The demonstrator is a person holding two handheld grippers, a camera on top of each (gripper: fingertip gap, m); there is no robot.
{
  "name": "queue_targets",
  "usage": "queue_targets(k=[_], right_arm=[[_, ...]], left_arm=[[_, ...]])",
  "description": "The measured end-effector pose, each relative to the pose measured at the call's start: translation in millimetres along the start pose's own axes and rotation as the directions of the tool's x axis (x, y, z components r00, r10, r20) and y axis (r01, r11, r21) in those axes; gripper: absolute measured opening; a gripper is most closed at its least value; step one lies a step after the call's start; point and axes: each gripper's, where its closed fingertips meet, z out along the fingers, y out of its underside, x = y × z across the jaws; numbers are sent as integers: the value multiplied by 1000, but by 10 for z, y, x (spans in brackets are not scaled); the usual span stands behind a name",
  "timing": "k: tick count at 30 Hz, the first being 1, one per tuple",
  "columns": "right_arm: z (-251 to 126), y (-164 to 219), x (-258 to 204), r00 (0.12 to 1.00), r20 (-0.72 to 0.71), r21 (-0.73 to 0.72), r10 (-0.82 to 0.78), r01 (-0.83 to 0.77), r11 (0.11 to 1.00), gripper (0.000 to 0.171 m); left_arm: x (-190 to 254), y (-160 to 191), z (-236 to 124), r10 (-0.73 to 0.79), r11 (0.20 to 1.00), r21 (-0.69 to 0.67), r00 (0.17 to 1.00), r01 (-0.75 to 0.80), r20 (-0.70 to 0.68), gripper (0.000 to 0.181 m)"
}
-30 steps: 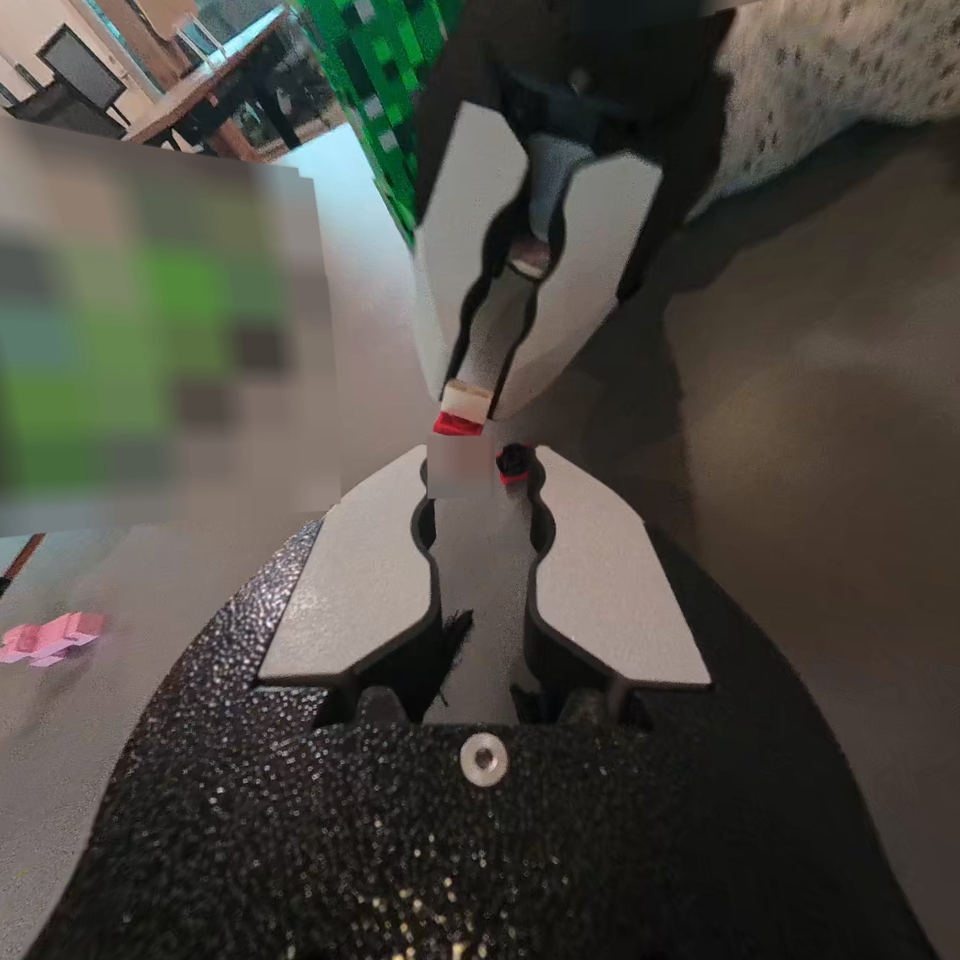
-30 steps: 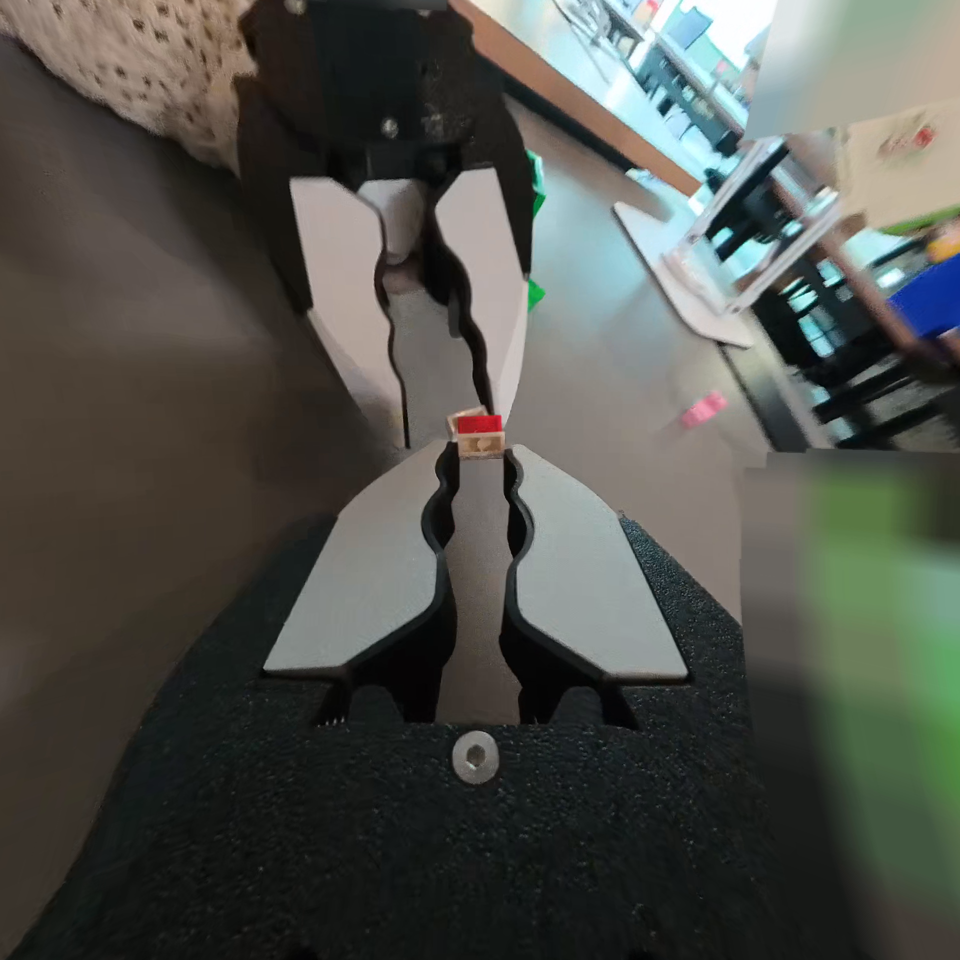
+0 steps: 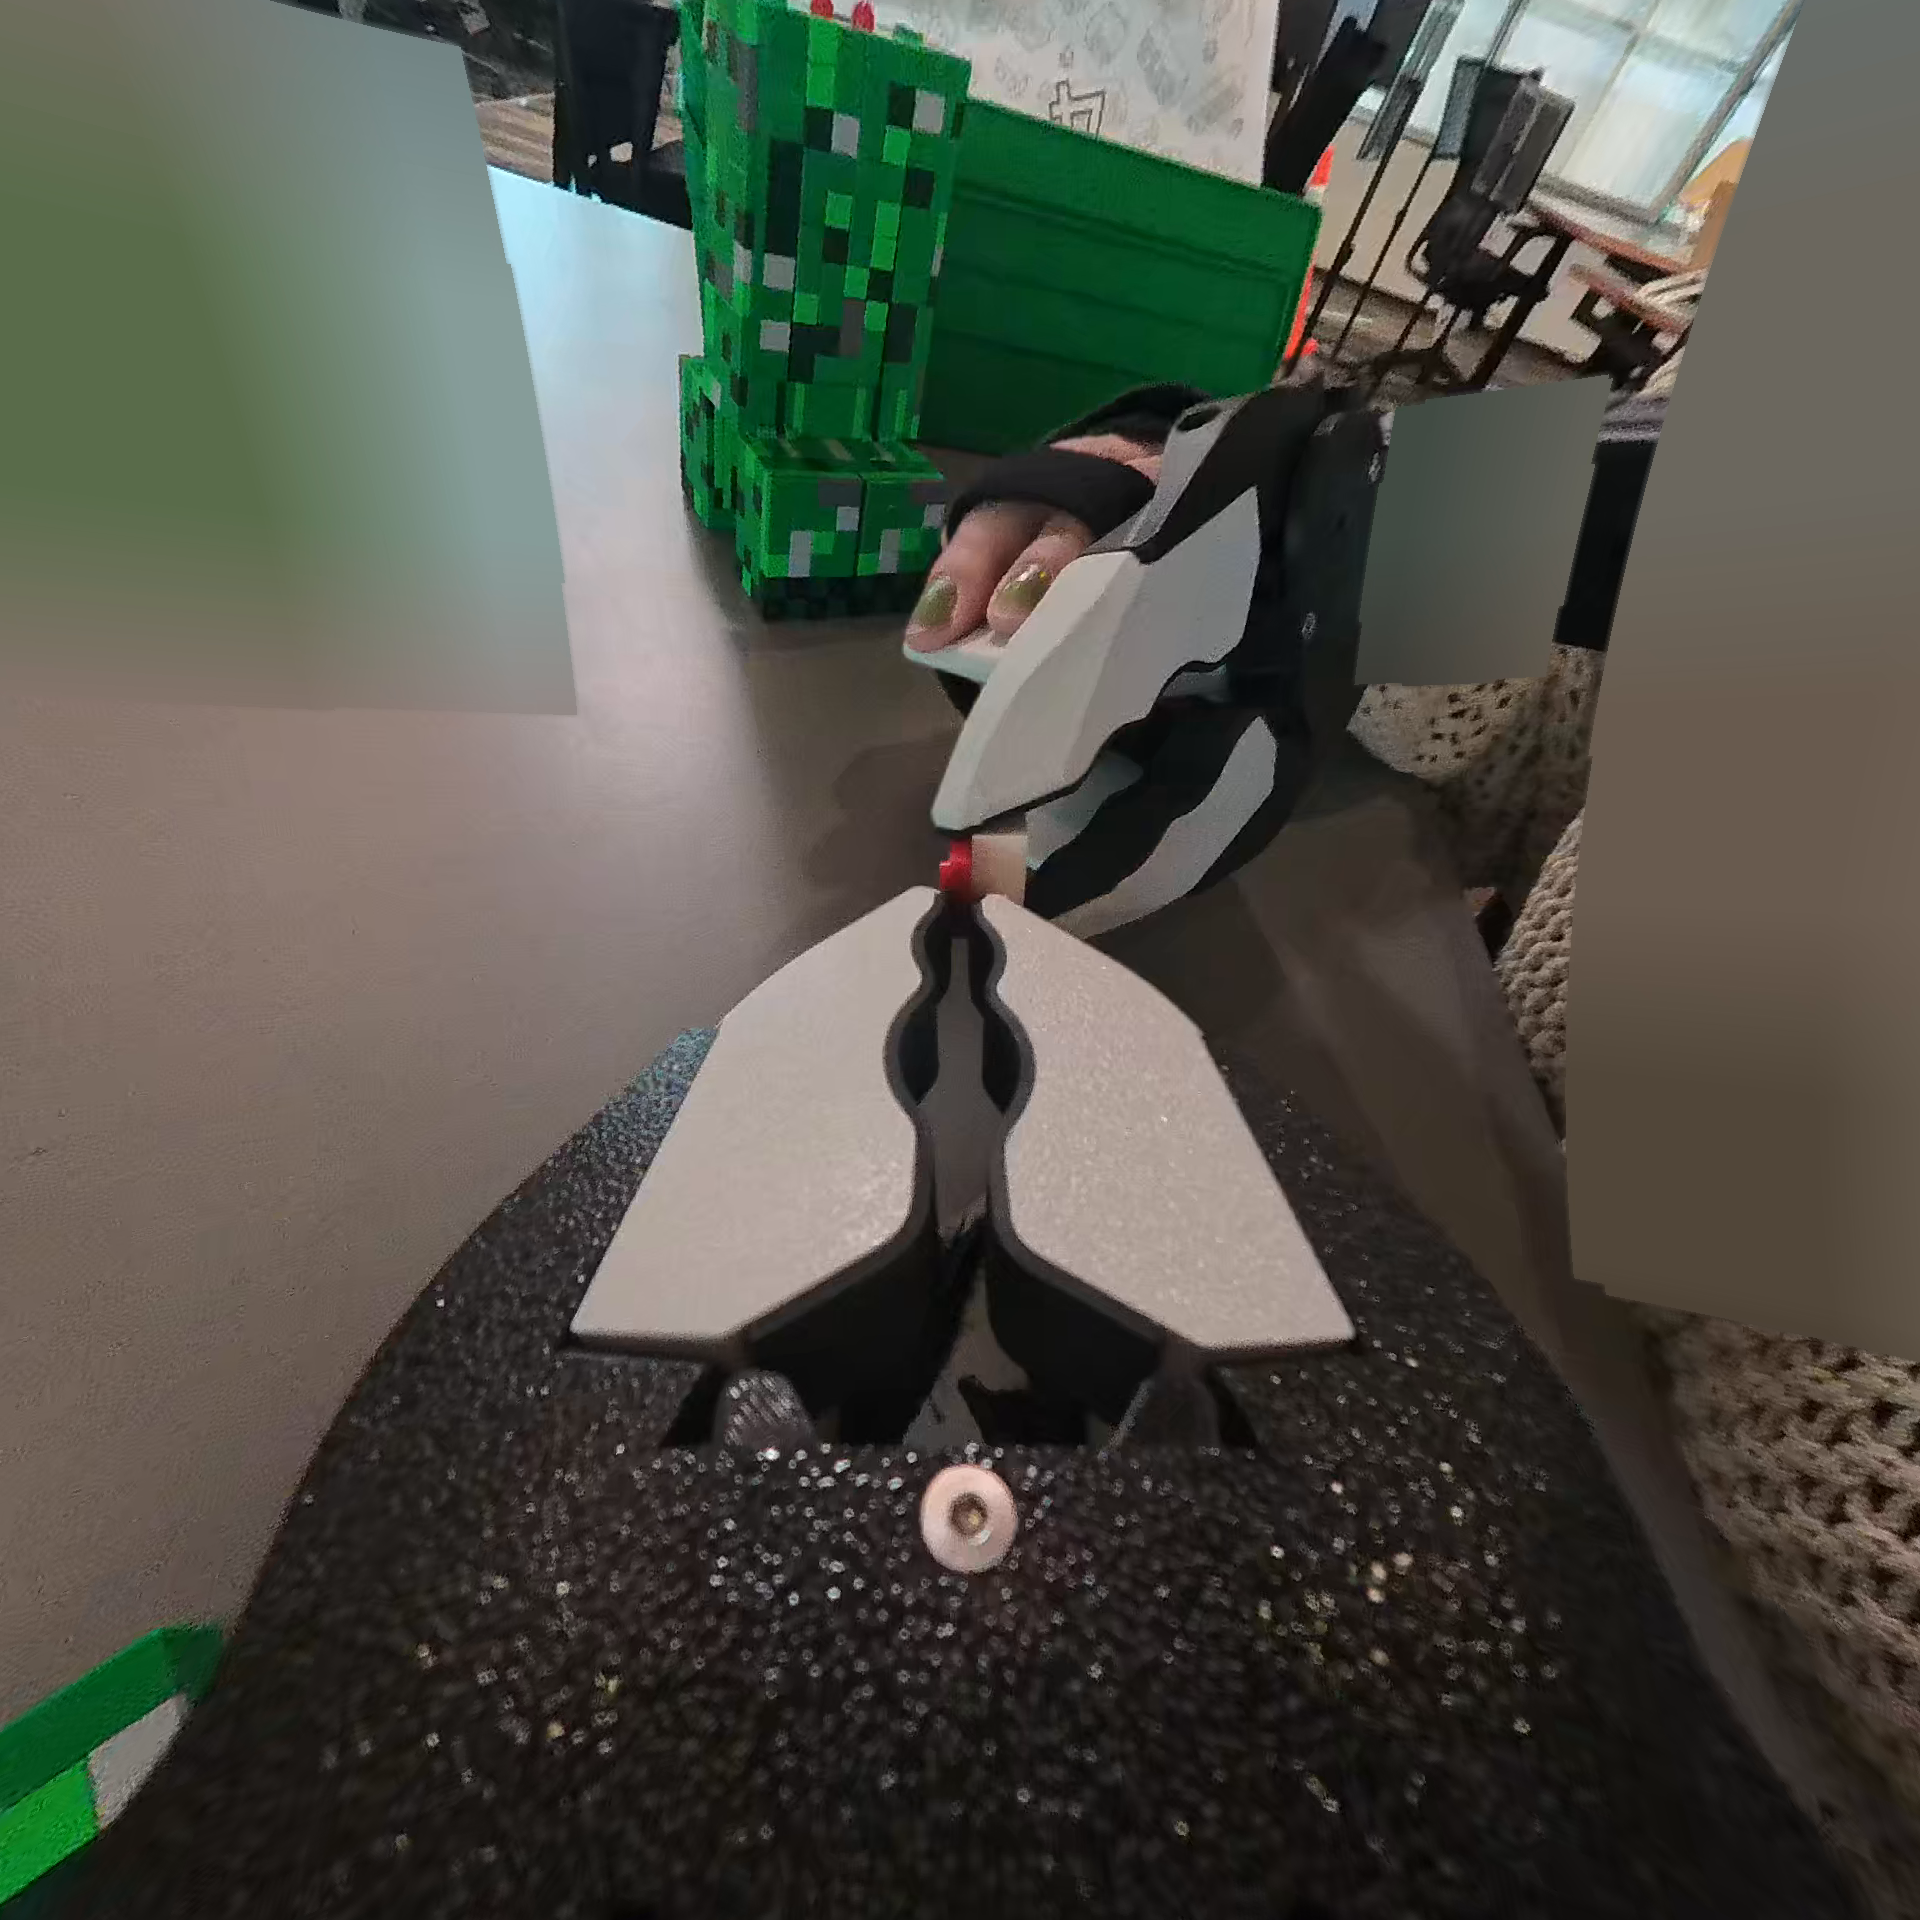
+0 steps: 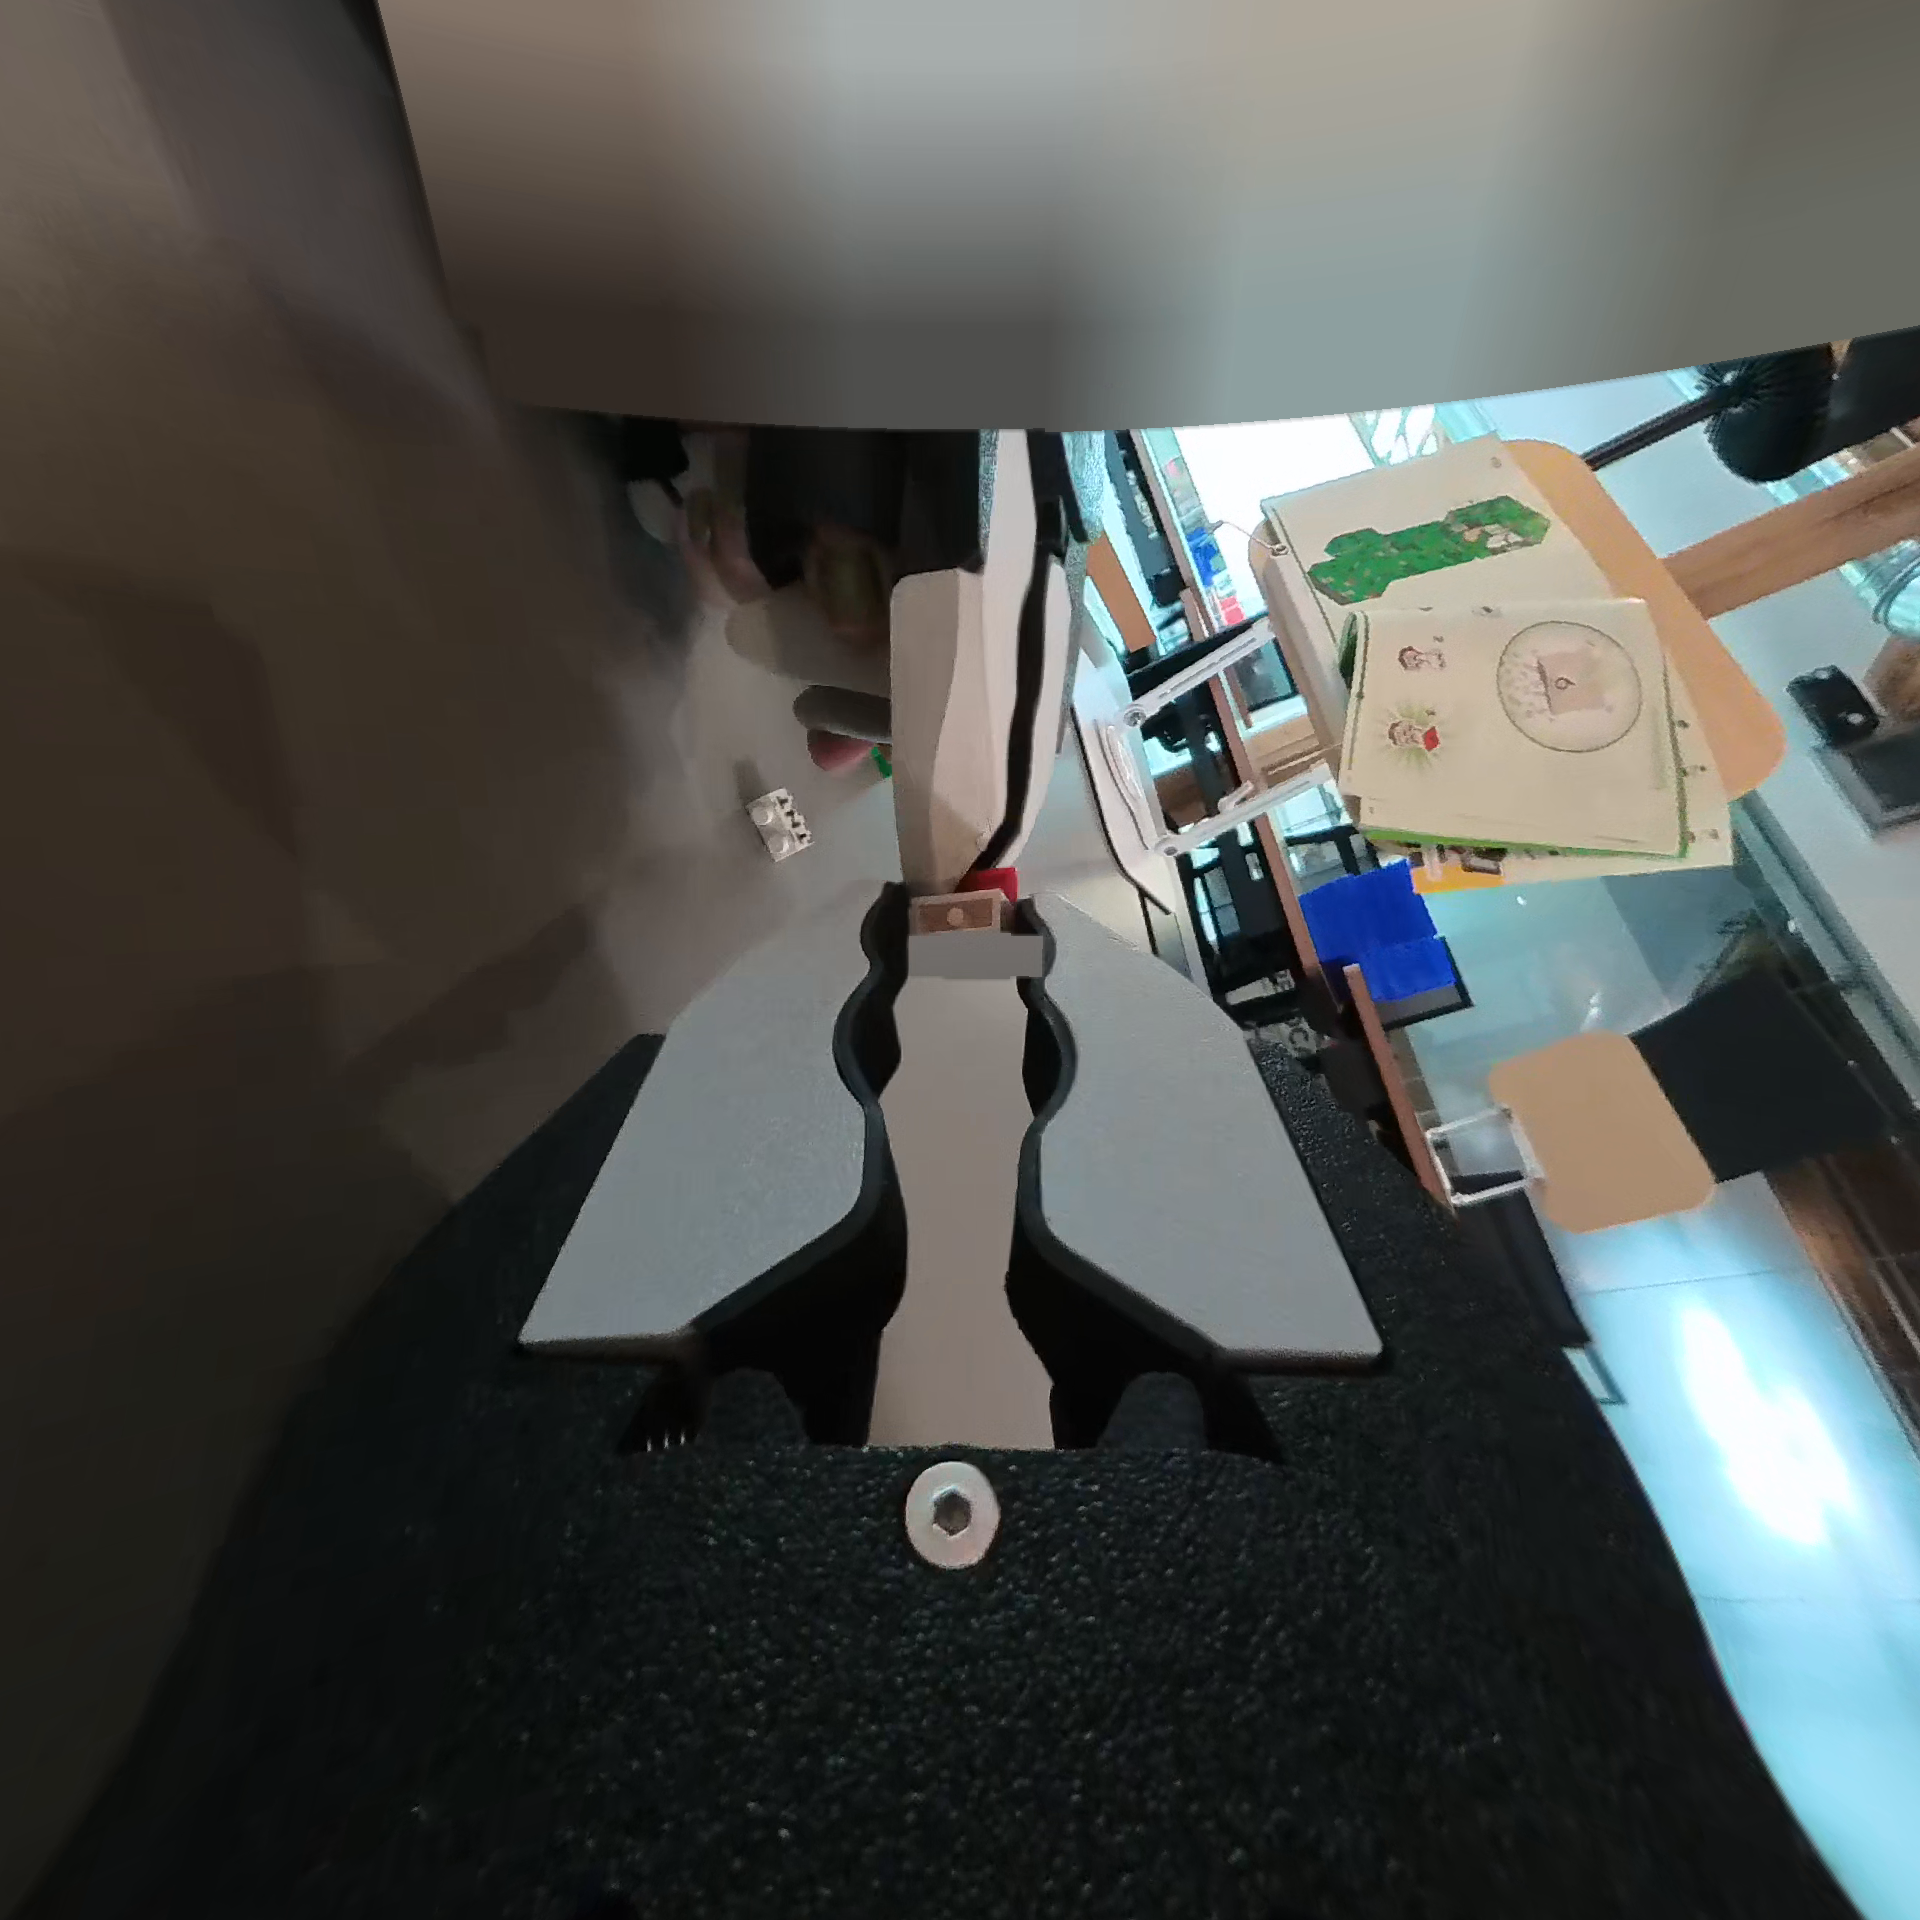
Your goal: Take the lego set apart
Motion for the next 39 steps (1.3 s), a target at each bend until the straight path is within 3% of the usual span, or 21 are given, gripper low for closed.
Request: queue_targets(k=[2,5,8,10,12,16,18,21,27,31,36,39], right_arm=[[-19,-47,30,999,1,19,34,-34,999,19],[-71,-157,103,956,78,123,281,-289,949,18],[-172,-331,257,800,218,259,560,-600,757,17],[-173,-246,294,737,242,243,630,-675,696,17],[-146,-117,311,721,224,199,656,-693,693,17],[1,414,116,802,107,-139,588,-573,808,17],[34,556,-47,801,133,-264,584,-539,800,17],[31,666,-191,781,162,-381,603,-514,769,18],[14,705,-190,717,144,-416,682,-582,699,19],[2,636,-221,679,196,-402,708,-603,689,35],[-26,304,-250,673,330,-271,662,-604,750,29],[-23,280,-399,672,376,-322,637,-550,770,30]], left_arm=[[47,-45,-22,-30,999,28,998,32,-58,2],[137,-142,-60,-43,994,95,988,57,-146,3],[116,-136,-64,30,995,103,993,-18,-115,2],[76,-163,-86,25,992,122,995,-14,-92,2],[-57,-109,-100,42,996,79,999,-41,-11,2],[-315,167,-102,251,953,-219,951,-209,182,3],[-331,284,-85,307,920,-312,931,-238,196,3],[-297,328,-50,321,911,-330,928,-247,191,4],[-273,405,-10,323,900,-357,932,-249,163,24],[-207,376,20,323,909,-323,935,-264,144,28],[-273,120,-92,415,901,-229,884,-368,214,26],[-296,18,-140,392,918,-164,890,-362,233,26]])
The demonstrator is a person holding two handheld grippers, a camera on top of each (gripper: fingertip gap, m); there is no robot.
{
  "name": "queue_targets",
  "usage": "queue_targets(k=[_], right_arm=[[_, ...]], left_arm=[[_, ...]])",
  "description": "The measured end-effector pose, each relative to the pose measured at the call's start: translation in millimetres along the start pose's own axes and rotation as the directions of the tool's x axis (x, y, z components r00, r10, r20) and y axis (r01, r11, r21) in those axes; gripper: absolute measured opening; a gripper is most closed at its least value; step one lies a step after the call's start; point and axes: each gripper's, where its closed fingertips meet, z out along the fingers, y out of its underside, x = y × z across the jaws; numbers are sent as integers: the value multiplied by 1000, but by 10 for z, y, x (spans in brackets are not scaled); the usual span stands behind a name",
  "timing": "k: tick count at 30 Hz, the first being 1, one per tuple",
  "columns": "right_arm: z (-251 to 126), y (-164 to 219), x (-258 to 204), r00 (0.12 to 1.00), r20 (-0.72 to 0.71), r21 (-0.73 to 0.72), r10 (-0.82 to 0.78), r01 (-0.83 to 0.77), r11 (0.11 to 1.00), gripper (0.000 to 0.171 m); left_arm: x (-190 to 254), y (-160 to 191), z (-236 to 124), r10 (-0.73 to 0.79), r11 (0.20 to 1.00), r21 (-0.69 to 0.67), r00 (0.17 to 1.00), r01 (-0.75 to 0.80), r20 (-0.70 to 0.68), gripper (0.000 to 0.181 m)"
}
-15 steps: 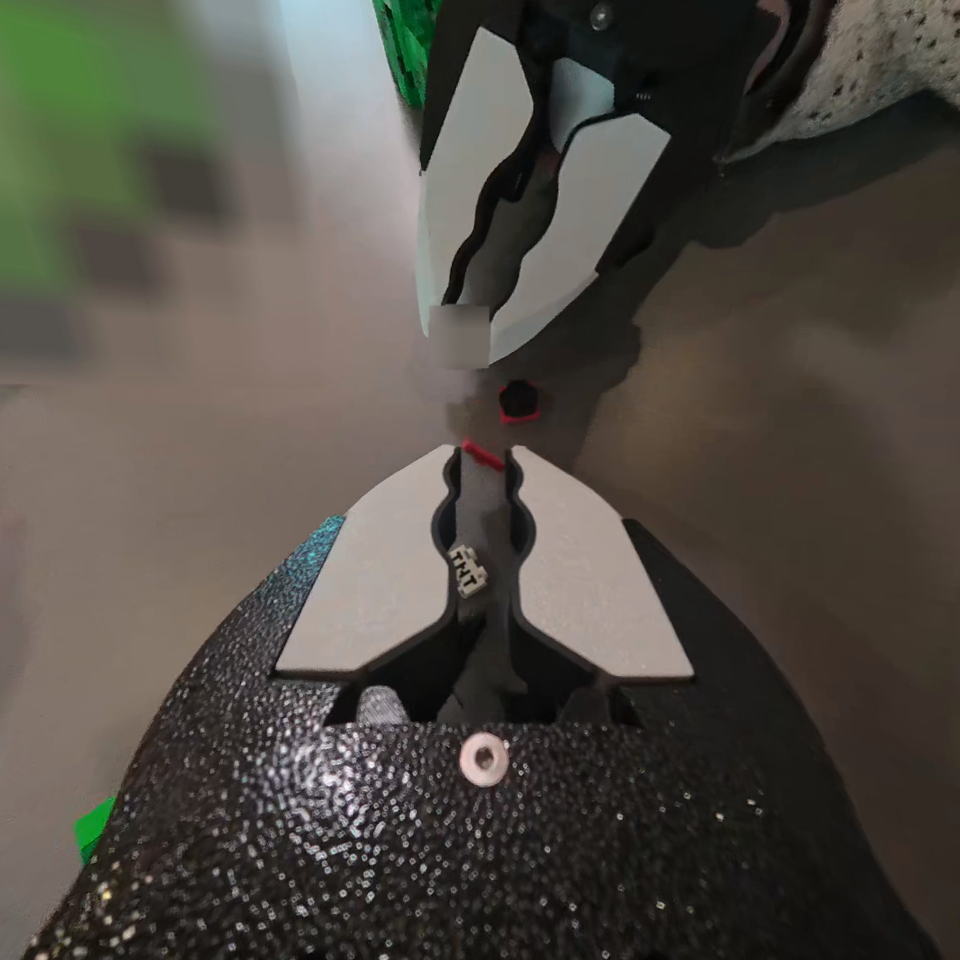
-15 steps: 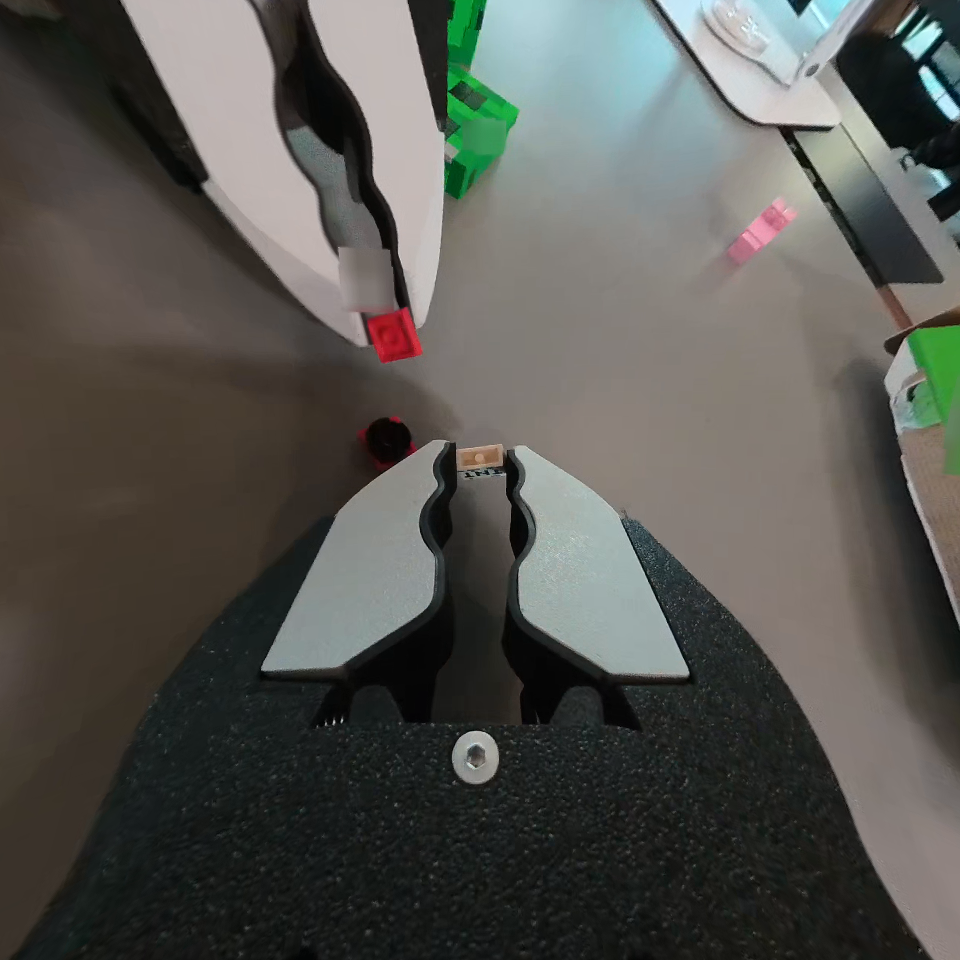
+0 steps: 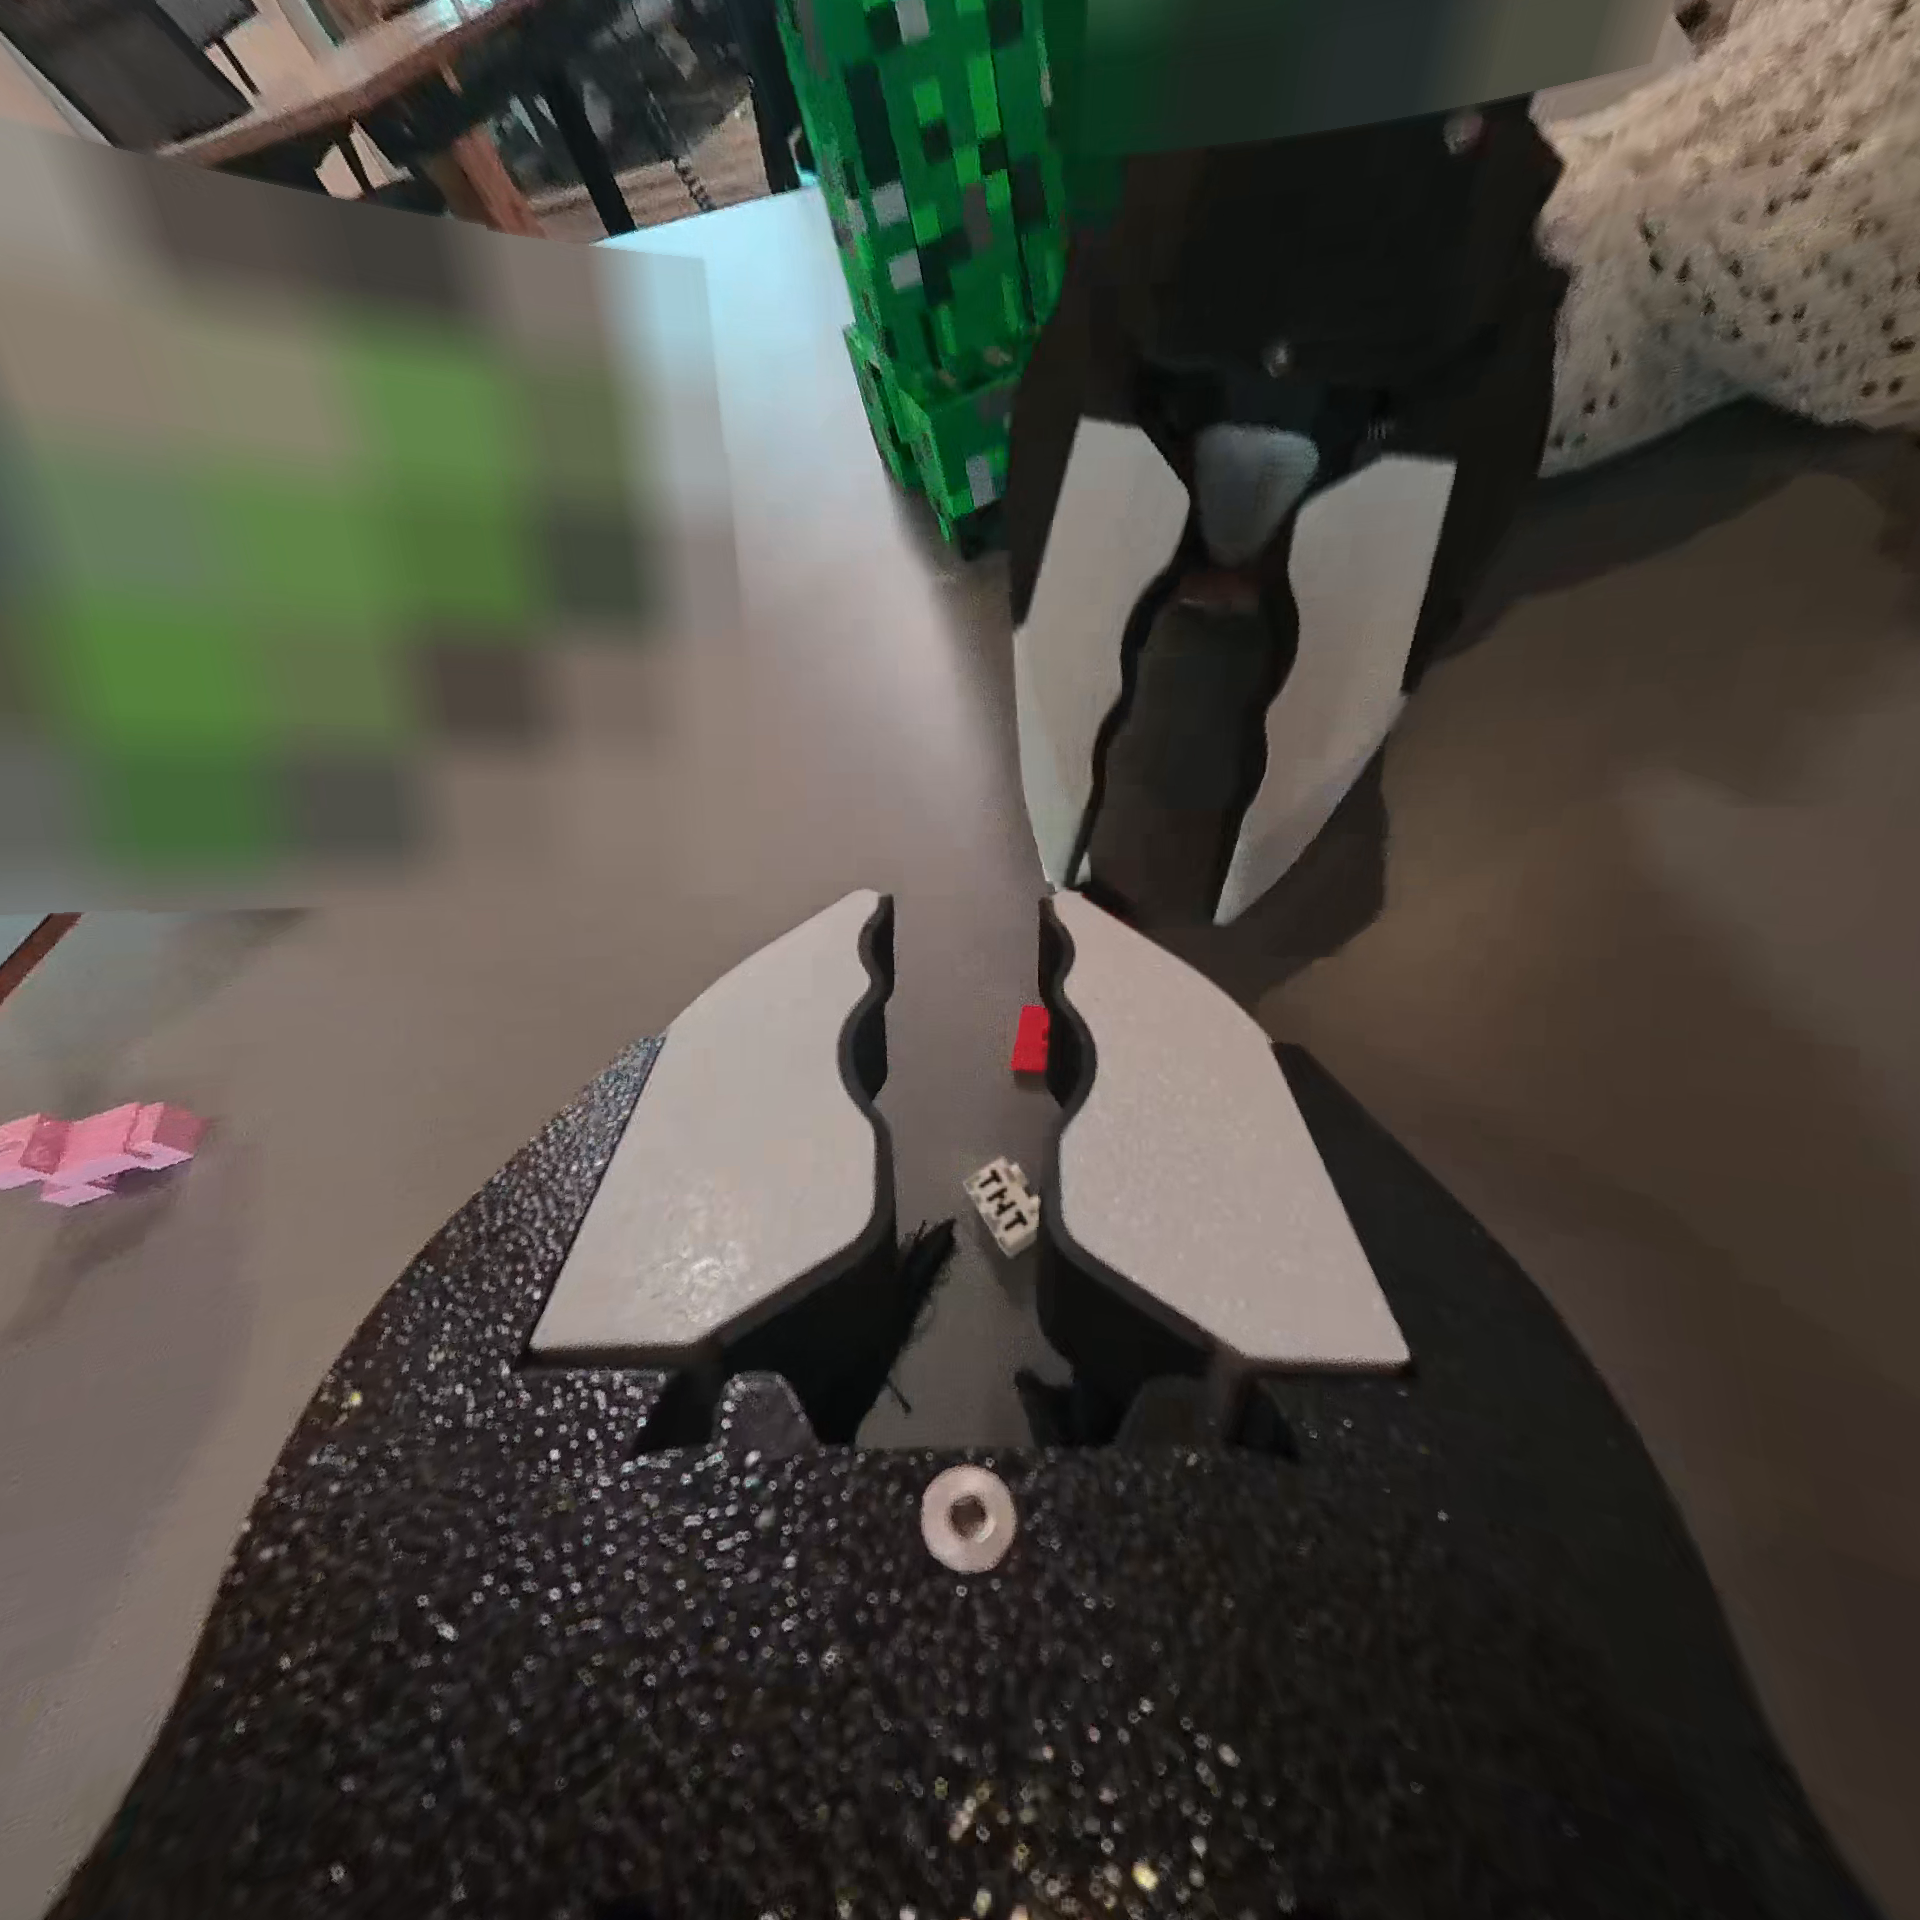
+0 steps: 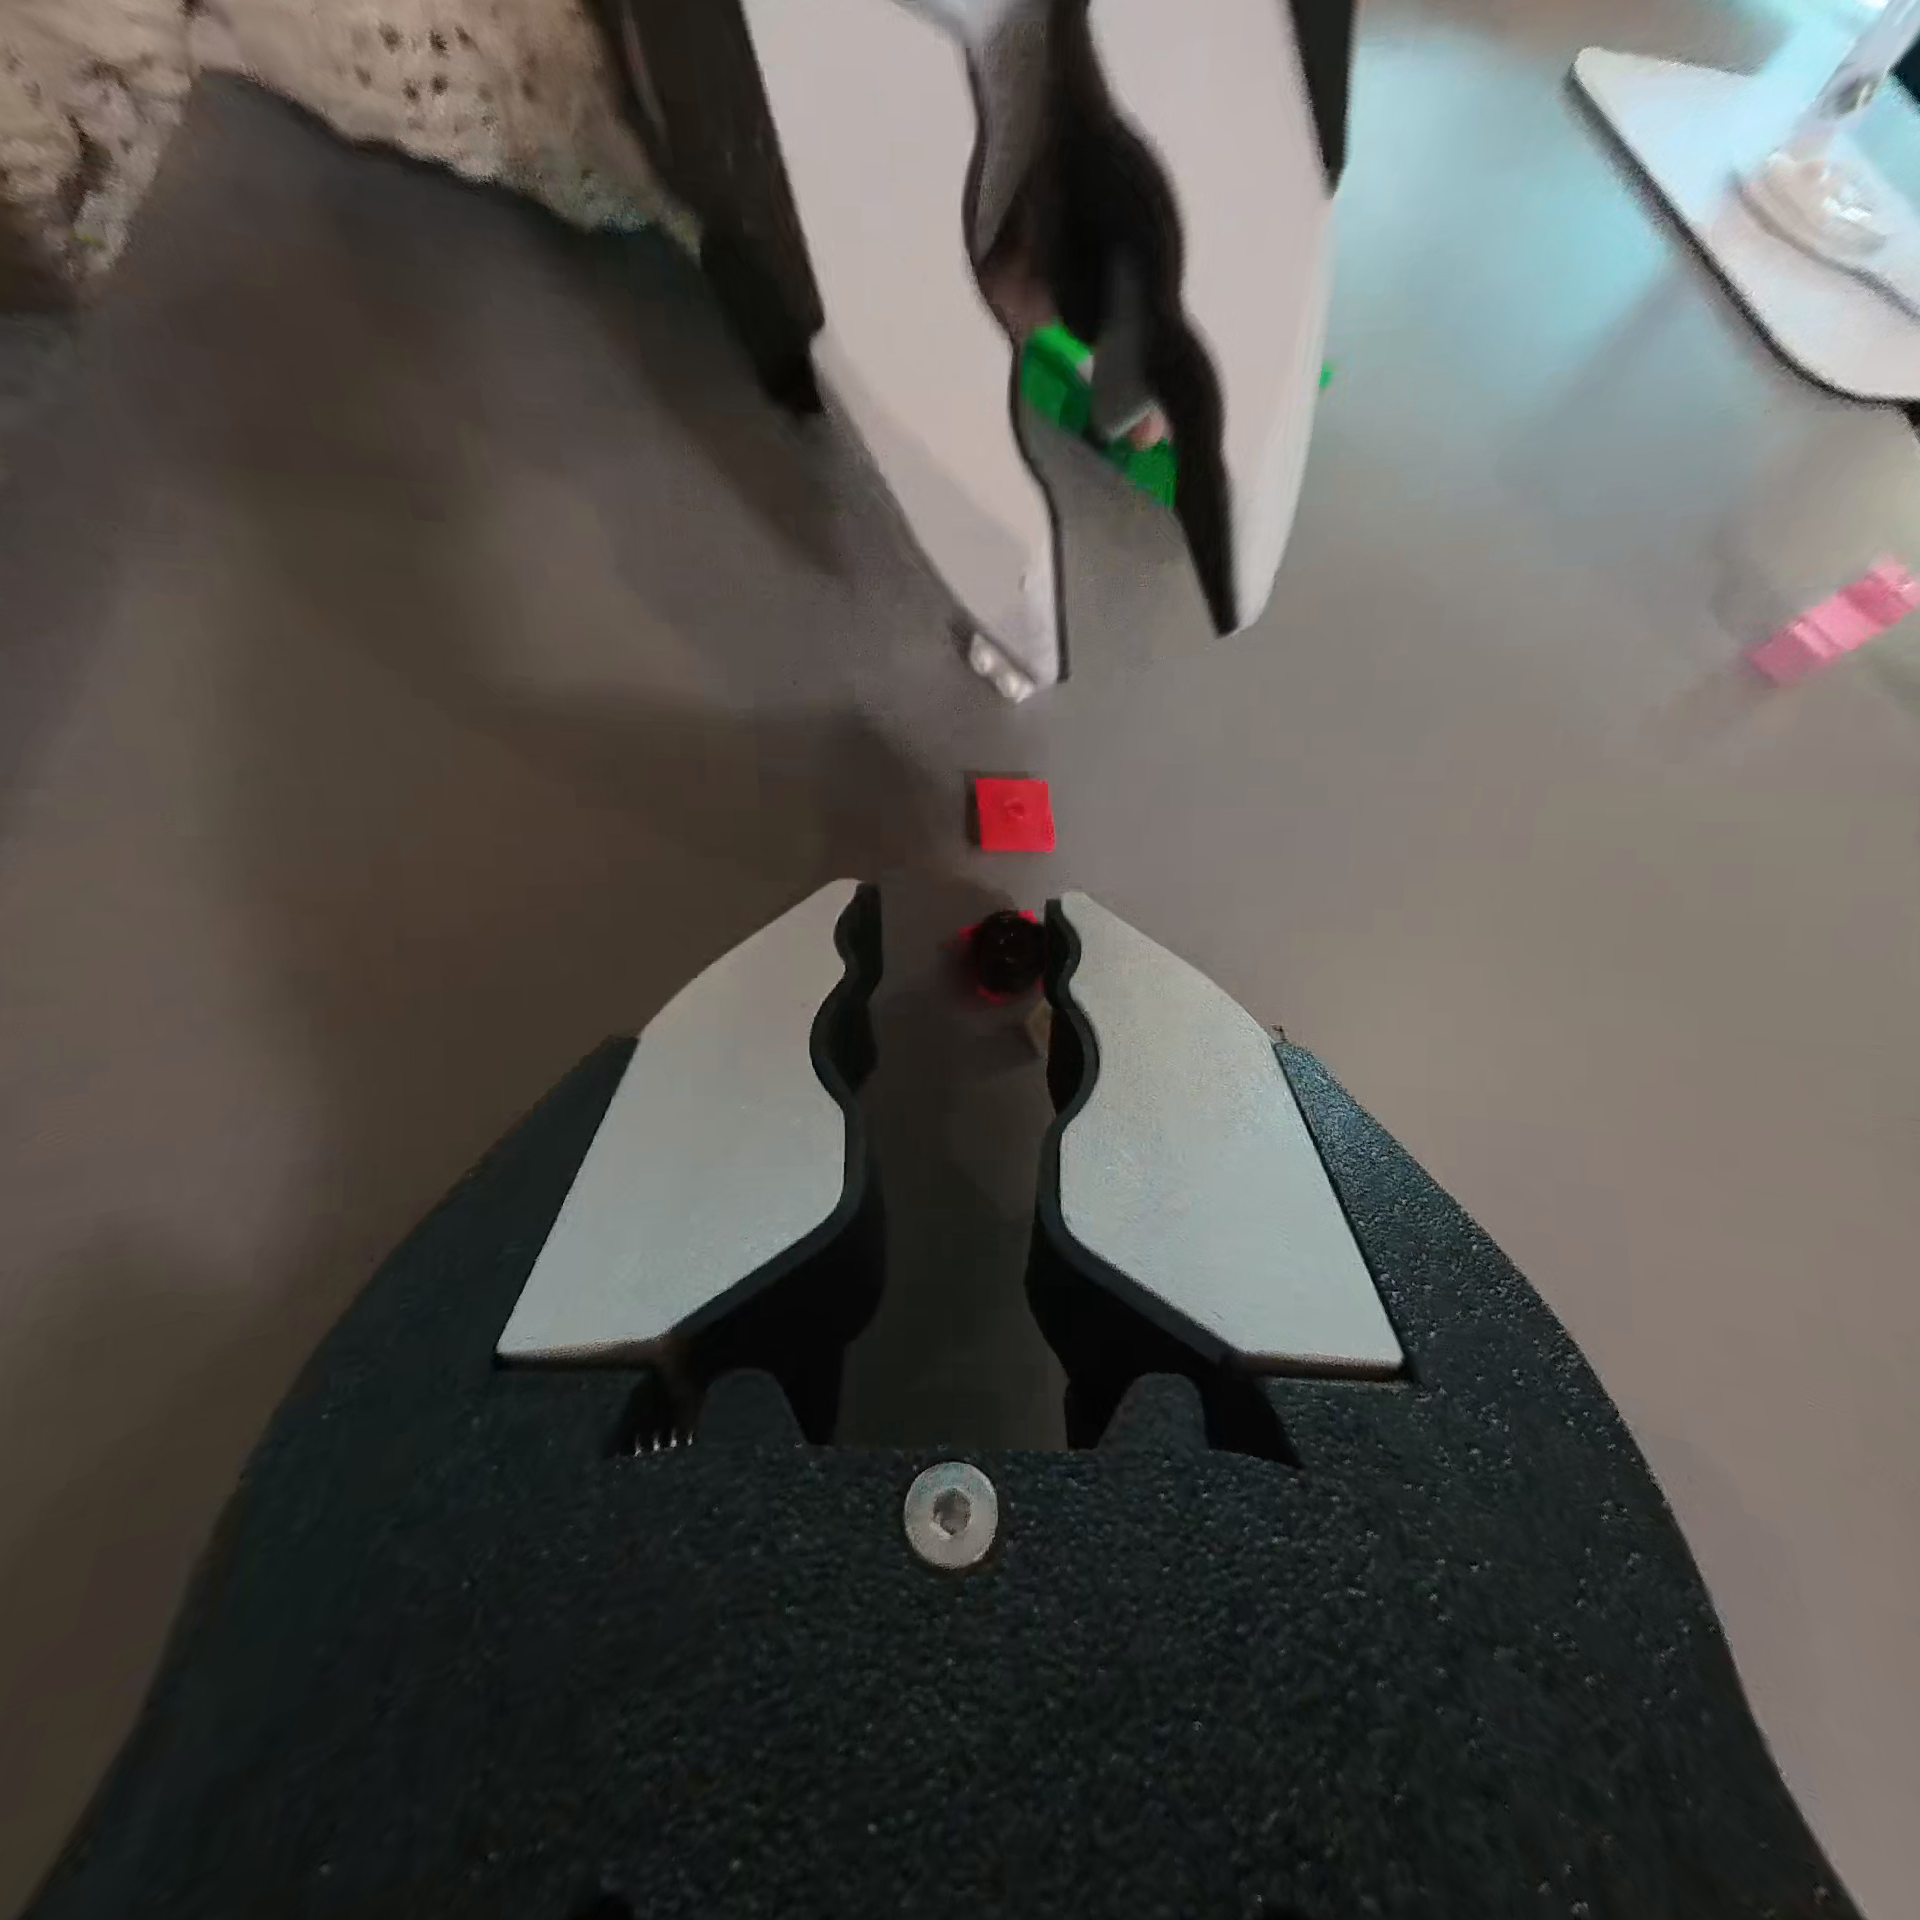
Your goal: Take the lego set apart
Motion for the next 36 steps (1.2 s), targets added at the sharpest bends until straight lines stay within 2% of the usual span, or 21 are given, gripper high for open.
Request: queue_targets(k=[4,9,16,19,22,24,26,27,28,31,36], right_arm=[[33,54,67,998,-52,-61,-19,16,998,29],[75,99,79,998,-29,-128,52,-55,990,28],[60,167,73,1000,21,-288,14,-8,957,17],[69,36,125,1000,-16,-190,-12,9,982,17],[1,-226,176,995,-31,43,99,-97,994,16],[-94,-438,210,976,3,233,216,-211,949,16],[-172,-582,242,951,54,351,304,-303,886,15],[-206,-642,267,940,70,403,334,-333,852,15],[-232,-694,282,926,96,445,364,-367,817,15],[-267,-788,311,881,174,528,440,-461,714,15],[-202,-812,227,837,282,518,469,-544,660,15]], left_arm=[[-29,-40,-4,-14,998,55,1000,12,20,26],[-164,-87,-86,-64,991,118,996,56,63,27],[-269,-82,-165,-149,978,161,987,137,66,25],[-186,-117,-175,-137,975,180,990,128,37,25],[-76,-199,-193,17,975,218,998,-31,68,26],[-60,-244,-199,163,958,206,969,-201,186,34],[-198,-324,-282,271,921,150,870,-359,413,40],[-228,-364,-320,324,895,119,811,-430,487,43],[-180,-374,-311,380,869,99,782,-485,495,44],[-36,-364,-247,463,823,78,744,-563,482,40],[-23,-377,-228,489,803,61,714,-593,501,28]])
